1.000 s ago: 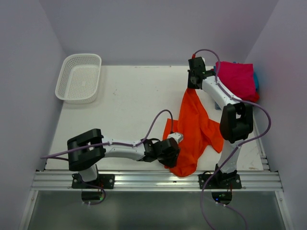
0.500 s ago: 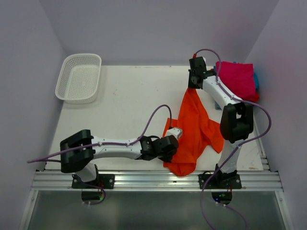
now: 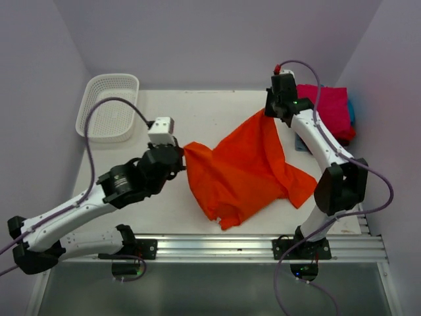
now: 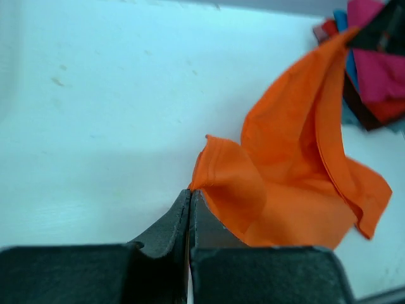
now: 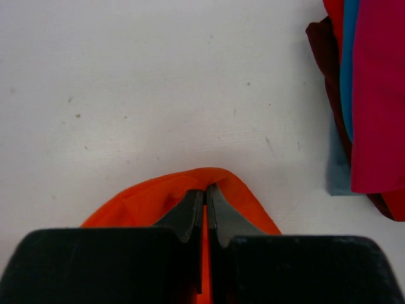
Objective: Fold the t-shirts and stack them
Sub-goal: Flatten the tshirt out
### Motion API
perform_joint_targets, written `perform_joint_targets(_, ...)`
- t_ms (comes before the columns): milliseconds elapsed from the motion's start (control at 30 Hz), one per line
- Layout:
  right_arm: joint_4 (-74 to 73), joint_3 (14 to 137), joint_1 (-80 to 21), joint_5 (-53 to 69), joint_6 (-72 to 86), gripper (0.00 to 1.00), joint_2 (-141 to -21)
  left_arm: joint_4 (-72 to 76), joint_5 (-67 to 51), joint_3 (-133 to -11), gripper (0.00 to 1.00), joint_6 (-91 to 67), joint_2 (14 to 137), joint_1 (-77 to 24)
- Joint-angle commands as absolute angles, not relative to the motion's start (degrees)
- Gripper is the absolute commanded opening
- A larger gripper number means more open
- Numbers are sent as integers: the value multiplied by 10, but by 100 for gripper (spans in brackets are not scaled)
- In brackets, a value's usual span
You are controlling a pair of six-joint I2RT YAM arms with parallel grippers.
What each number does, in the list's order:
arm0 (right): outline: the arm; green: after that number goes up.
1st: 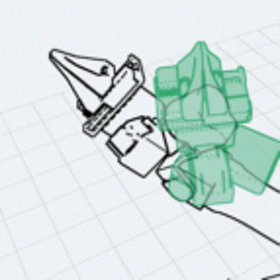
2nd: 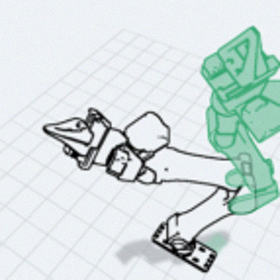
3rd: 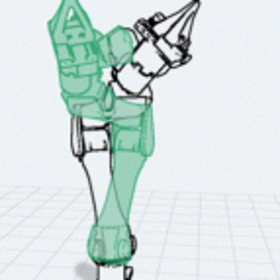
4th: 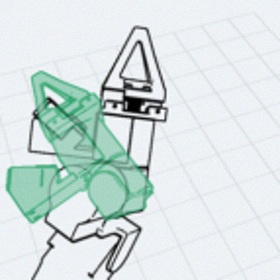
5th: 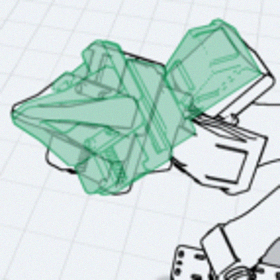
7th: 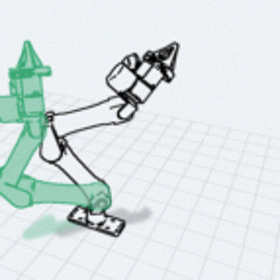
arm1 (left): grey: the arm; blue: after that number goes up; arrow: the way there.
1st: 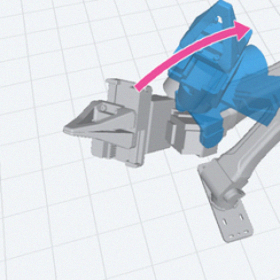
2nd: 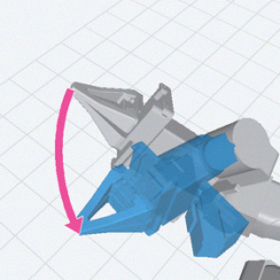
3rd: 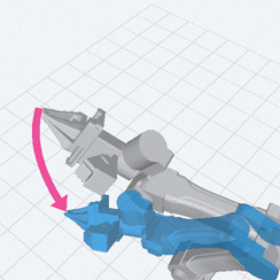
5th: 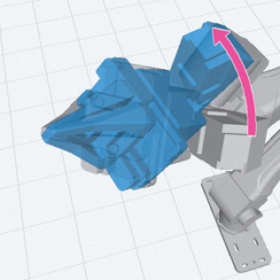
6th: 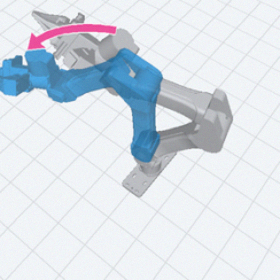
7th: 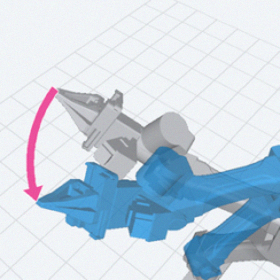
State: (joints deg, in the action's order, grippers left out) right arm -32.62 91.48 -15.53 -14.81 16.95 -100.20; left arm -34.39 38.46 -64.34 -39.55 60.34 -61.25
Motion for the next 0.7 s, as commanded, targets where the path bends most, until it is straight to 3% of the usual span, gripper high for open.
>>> perform_joint_targets(0, -314, 901, -154, -116, 176, 0, -899, -420, 552, -702, 0, -349, 532, -590)
perform_joint_targets(133, -327, 845, -170, -35, 159, 0, -803, -404, 577, -734, 0, -278, 490, -590)
perform_joint_targets(333, -347, 753, -272, 15, 114, 0, -577, -315, 441, -709, 0, -130, 417, -591)
perform_joint_targets(500, -337, 695, -292, 151, 98, 0, -371, -228, 232, -676, 0, -49, 315, -590)
perform_joint_targets(667, -357, 675, -274, 138, 70, 0, -250, -173, 57, -637, 0, -28, 279, -545)
